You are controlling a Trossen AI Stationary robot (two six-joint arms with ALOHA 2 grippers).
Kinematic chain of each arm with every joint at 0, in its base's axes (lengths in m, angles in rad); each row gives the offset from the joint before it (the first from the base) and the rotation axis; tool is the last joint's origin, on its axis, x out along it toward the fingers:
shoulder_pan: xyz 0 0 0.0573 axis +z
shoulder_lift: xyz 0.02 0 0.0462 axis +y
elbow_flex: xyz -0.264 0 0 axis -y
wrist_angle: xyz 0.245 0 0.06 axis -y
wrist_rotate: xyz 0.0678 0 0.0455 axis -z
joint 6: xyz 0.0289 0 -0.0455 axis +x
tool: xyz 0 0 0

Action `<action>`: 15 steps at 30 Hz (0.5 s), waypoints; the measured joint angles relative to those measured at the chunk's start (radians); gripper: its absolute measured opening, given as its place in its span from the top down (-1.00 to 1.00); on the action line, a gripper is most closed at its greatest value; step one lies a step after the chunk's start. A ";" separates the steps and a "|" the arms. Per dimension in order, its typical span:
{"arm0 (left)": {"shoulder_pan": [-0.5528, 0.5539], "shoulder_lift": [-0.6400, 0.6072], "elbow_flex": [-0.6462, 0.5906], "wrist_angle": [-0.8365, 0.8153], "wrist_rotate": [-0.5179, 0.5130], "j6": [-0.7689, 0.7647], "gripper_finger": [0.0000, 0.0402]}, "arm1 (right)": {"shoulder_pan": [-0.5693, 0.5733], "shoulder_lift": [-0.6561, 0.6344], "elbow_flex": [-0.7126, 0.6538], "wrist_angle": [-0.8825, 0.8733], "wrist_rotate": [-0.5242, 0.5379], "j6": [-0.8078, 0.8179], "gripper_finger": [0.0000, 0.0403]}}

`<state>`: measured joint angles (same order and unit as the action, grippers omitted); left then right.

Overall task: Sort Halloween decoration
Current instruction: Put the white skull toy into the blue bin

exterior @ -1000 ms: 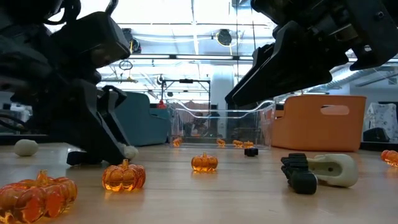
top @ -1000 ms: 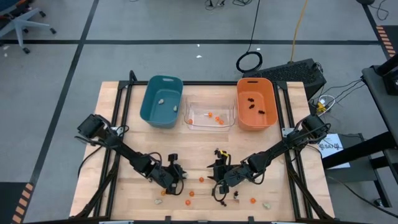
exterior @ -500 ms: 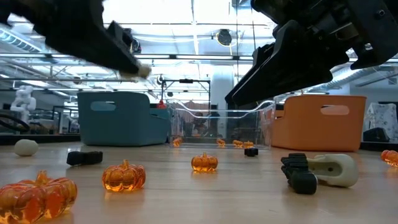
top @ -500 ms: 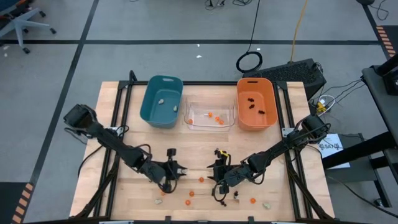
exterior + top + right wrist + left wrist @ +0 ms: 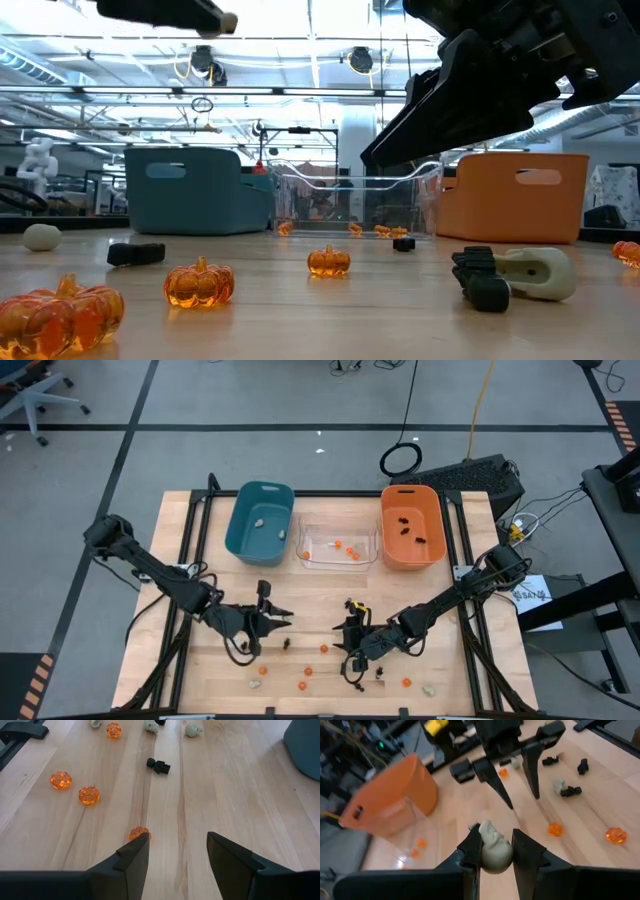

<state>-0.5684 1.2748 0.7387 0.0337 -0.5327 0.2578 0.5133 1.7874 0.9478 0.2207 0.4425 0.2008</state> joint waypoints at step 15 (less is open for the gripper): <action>0.059 -0.043 0.000 -0.001 0.002 0.202 0.67 | 0.000 0.000 0.000 0.000 0.001 0.000 0.09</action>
<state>-0.5096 1.2316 0.7387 0.0330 -0.5308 0.4595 0.5133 1.7874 0.9478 0.2203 0.4435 0.2008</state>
